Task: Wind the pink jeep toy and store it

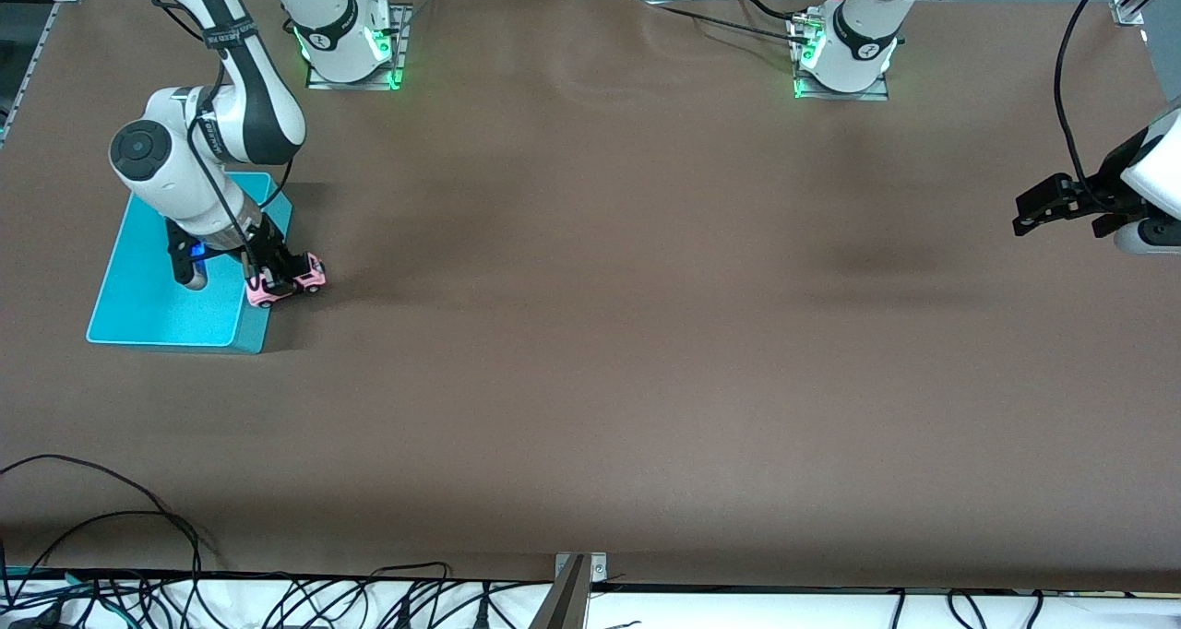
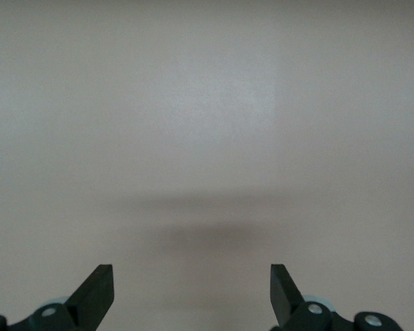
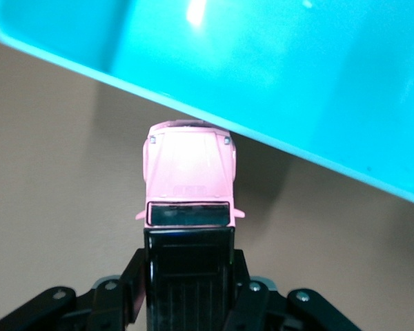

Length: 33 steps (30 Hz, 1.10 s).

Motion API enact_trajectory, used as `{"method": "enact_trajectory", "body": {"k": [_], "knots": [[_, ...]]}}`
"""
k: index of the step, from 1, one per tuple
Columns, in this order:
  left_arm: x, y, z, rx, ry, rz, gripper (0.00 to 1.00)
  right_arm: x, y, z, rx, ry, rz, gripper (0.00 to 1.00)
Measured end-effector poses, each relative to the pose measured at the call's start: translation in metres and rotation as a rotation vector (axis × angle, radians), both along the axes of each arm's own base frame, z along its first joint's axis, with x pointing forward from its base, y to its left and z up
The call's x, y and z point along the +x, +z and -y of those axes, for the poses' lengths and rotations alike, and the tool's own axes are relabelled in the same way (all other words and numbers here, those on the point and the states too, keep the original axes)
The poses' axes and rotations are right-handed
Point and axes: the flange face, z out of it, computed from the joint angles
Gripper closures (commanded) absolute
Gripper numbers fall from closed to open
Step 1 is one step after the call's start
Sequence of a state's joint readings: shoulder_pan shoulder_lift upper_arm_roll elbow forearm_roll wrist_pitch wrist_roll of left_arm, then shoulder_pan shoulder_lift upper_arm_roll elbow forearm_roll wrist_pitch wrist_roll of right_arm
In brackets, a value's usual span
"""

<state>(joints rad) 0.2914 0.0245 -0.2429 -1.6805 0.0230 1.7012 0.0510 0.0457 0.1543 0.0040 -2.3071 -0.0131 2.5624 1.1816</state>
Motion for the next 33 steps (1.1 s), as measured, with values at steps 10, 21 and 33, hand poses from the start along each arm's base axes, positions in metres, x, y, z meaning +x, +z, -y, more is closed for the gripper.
{"method": "enact_trajectory", "body": {"k": [10, 21, 33], "knots": [[0.0, 0.0, 0.0, 0.0, 0.0, 0.0, 0.0, 0.022, 0.043, 0.0, -0.025, 0.239, -0.014, 1.0], [0.0, 0.0, 0.0, 0.0, 0.0, 0.0, 0.0, 0.007, 0.051, 0.07, -0.018, 0.51, -0.193, 1.0], [0.0, 0.0, 0.0, 0.0, 0.0, 0.0, 0.0, -0.024, 0.013, 0.155, 0.041, 0.673, -0.299, 1.0]]}}
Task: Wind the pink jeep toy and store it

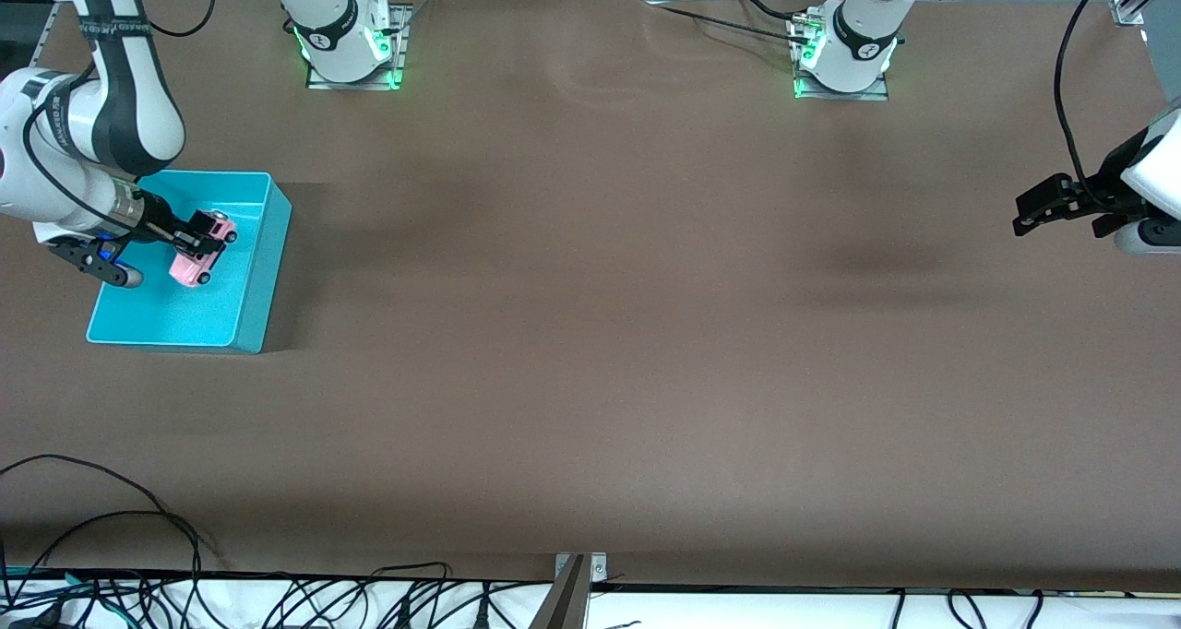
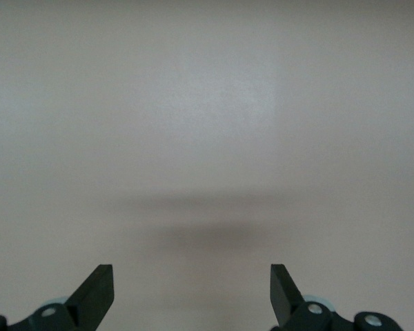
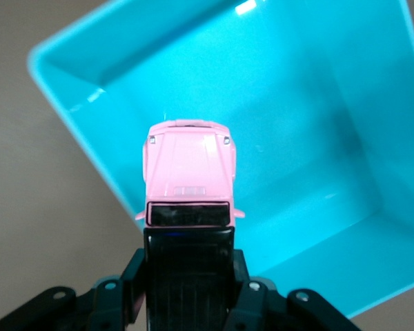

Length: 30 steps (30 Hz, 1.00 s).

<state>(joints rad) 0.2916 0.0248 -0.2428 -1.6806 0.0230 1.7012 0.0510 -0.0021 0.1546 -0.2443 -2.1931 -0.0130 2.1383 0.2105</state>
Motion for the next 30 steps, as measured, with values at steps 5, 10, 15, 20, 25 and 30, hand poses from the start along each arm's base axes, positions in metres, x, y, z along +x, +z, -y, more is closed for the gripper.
{"method": "enact_trajectory", "body": {"k": [5, 10, 15, 20, 25, 30], "knots": [[0.0, 0.0, 0.0, 0.0, 0.0, 0.0, 0.0, -0.022, -0.027, 0.034, 0.013, 0.005, -0.036, 1.0], [0.0, 0.0, 0.0, 0.0, 0.0, 0.0, 0.0, -0.034, -0.049, 0.041, 0.013, 0.002, -0.056, 1.0], [0.0, 0.0, 0.0, 0.0, 0.0, -0.001, 0.0, -0.035, -0.061, 0.046, -0.005, 0.006, -0.055, 1.0], [0.0, 0.0, 0.0, 0.0, 0.0, -0.001, 0.0, -0.039, -0.067, 0.056, -0.017, 0.017, -0.064, 1.0], [0.0, 0.0, 0.0, 0.0, 0.0, -0.001, 0.0, -0.041, -0.069, 0.059, -0.017, 0.024, -0.069, 1.0], [0.0, 0.0, 0.0, 0.0, 0.0, -0.001, 0.0, -0.042, -0.071, 0.062, -0.018, 0.058, -0.078, 1.0]]}}
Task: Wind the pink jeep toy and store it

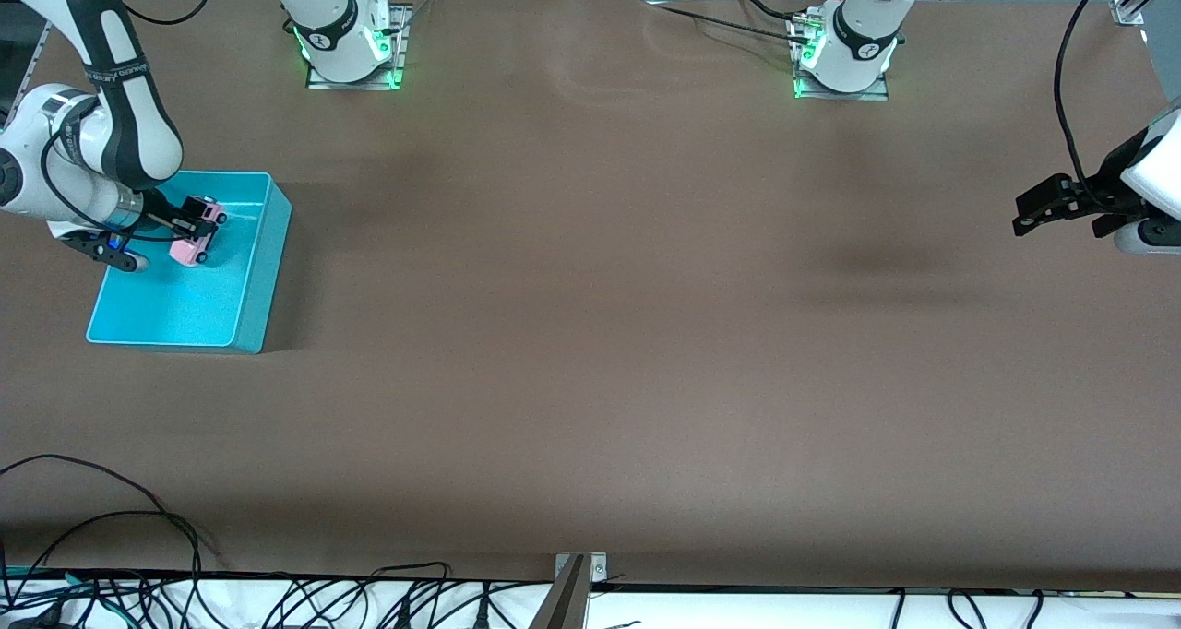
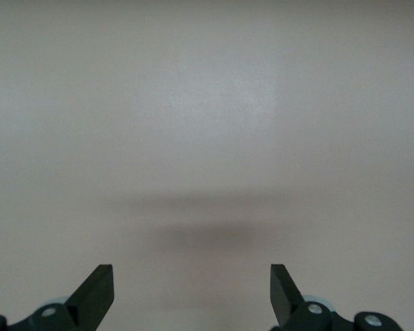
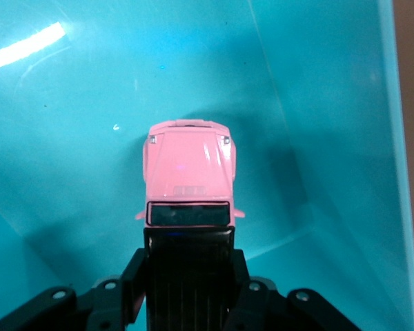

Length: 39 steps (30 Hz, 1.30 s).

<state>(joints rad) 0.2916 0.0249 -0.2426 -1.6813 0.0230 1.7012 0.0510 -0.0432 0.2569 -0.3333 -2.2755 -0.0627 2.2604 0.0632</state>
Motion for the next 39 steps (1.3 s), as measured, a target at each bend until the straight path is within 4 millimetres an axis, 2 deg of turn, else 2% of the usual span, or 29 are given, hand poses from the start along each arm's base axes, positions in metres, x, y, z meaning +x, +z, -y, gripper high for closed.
{"method": "enact_trajectory", "body": {"k": [13, 18, 19, 22, 25, 26, 39], "knots": [[0.0, 0.0, 0.0, 0.0, 0.0, 0.0, 0.0, -0.009, -0.018, 0.017, -0.033, 0.074, -0.05, 1.0], [0.0, 0.0, 0.0, 0.0, 0.0, 0.0, 0.0, -0.009, -0.022, 0.019, -0.036, 0.079, -0.046, 0.41], [0.0, 0.0, 0.0, 0.0, 0.0, 0.0, 0.0, -0.009, -0.022, 0.019, -0.036, 0.079, -0.046, 0.34], [0.0, 0.0, 0.0, 0.0, 0.0, 0.0, 0.0, -0.009, -0.022, 0.019, -0.036, 0.078, -0.046, 0.31], [0.0, 0.0, 0.0, 0.0, 0.0, 0.0, 0.0, -0.01, -0.025, 0.019, -0.036, 0.078, -0.051, 0.04], [0.0, 0.0, 0.0, 0.0, 0.0, 0.0, 0.0, -0.01, -0.026, 0.02, -0.036, 0.078, -0.052, 0.0], [0.001, -0.002, 0.0, -0.001, 0.0, -0.003, 0.0, -0.012, -0.024, 0.019, -0.029, 0.074, -0.072, 0.0]]}}
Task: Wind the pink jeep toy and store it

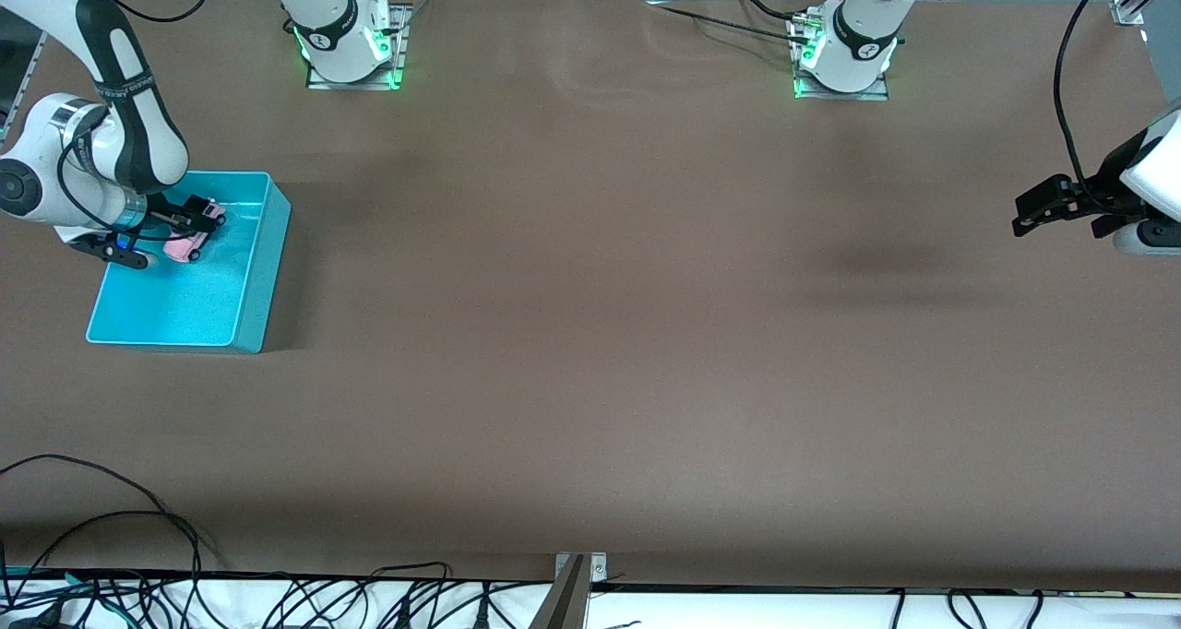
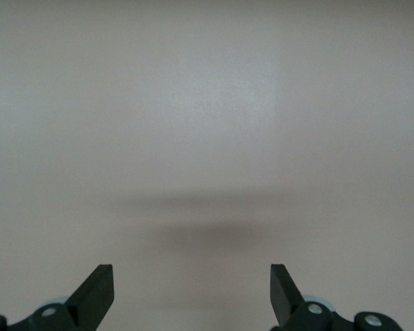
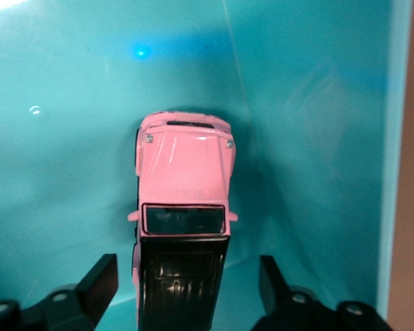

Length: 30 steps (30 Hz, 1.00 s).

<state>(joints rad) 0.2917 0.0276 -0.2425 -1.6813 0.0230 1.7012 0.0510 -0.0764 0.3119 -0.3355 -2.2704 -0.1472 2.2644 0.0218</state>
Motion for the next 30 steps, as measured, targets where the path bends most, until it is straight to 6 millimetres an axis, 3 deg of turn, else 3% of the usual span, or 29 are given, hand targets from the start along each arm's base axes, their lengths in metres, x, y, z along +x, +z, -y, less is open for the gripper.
{"method": "enact_trajectory", "body": {"k": [4, 15, 24, 30], "knots": [[0.0, -0.001, 0.0, 0.0, 0.0, -0.001, 0.0, 0.005, 0.017, -0.005, 0.007, 0.004, 0.002, 0.0], [0.001, -0.002, 0.0, -0.001, 0.0, -0.003, 0.0, 0.027, 0.087, -0.03, 0.008, 0.057, 0.131, 0.0], [0.001, -0.002, 0.0, -0.001, 0.0, -0.004, 0.0, 0.046, 0.13, -0.056, -0.012, 0.051, 0.197, 0.0], [0.001, -0.002, 0.0, -0.001, 0.0, -0.004, 0.0, 0.063, 0.18, -0.077, -0.003, 0.049, 0.145, 0.0]]}}
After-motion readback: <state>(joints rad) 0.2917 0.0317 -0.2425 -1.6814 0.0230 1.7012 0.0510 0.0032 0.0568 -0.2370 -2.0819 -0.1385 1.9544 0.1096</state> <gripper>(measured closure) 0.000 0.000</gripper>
